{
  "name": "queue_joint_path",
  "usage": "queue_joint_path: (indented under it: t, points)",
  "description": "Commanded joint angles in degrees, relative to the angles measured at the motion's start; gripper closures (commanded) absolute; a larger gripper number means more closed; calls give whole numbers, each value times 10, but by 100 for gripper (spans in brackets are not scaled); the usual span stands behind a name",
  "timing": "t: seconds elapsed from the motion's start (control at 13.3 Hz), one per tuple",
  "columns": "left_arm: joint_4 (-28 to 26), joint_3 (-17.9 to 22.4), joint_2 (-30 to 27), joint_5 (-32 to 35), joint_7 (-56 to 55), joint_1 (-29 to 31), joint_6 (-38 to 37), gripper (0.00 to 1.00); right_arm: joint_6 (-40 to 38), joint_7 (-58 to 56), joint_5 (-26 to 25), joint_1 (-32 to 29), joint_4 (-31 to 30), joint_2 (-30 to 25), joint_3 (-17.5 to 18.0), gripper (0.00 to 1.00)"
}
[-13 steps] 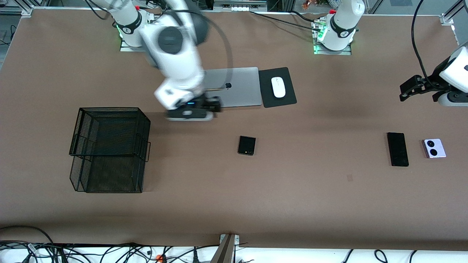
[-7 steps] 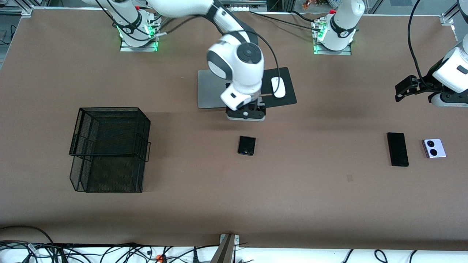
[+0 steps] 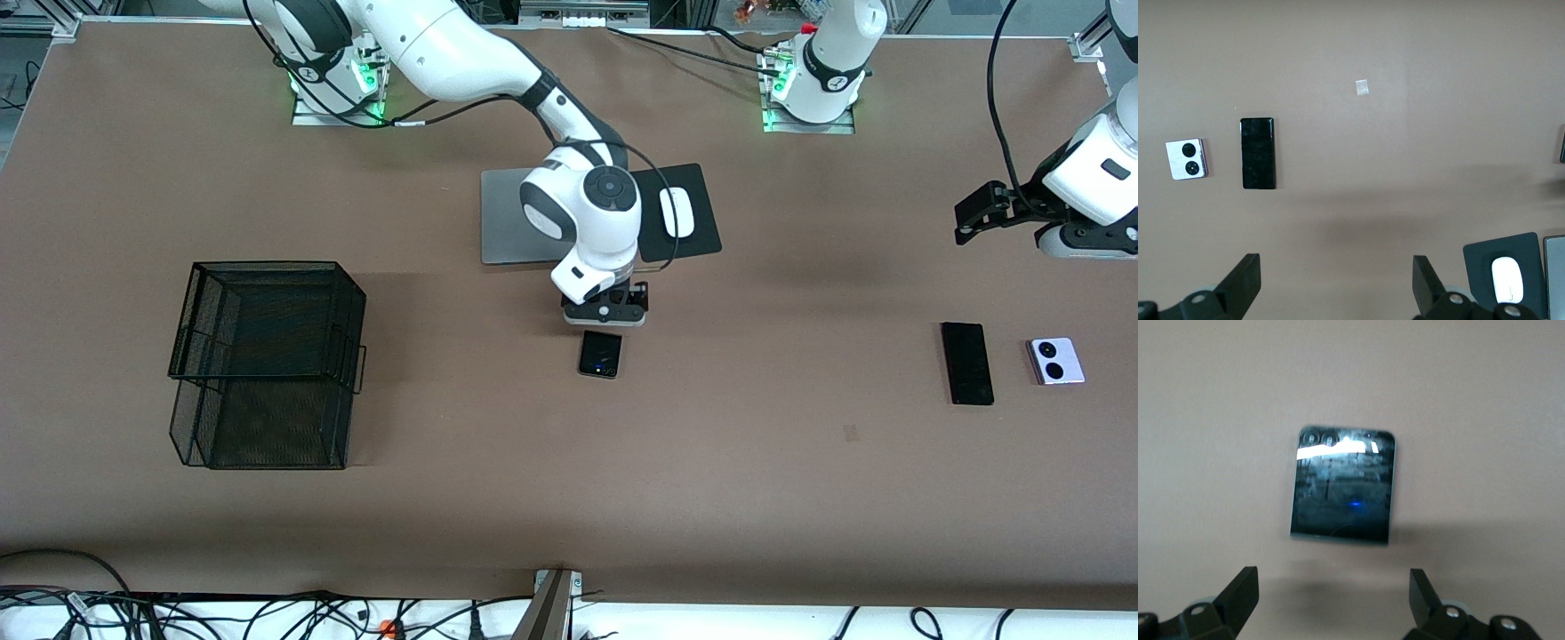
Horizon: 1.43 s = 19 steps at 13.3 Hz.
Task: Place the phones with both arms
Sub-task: 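Lower the right gripper onto the flip phone and grasp it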
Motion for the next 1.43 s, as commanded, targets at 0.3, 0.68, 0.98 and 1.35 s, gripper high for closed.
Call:
queue_joint_path:
  t: [0.3, 0.68, 0.98, 1.35]
  points:
    - [2, 2, -3, -3, 12, 4, -10, 0, 42, 34, -7, -9, 25, 35, -16, 0]
    - [2, 1, -3, -3, 12, 3, -13, 0, 71, 34, -8, -4, 26, 53, -16, 0]
    - [3, 2, -1, -2, 11, 3, -13, 0, 78, 34, -9, -2, 26, 61, -17, 0]
    - [3, 5, 0, -2, 11, 4, -19, 0, 72, 24, -11, -2, 26, 57, -18, 82]
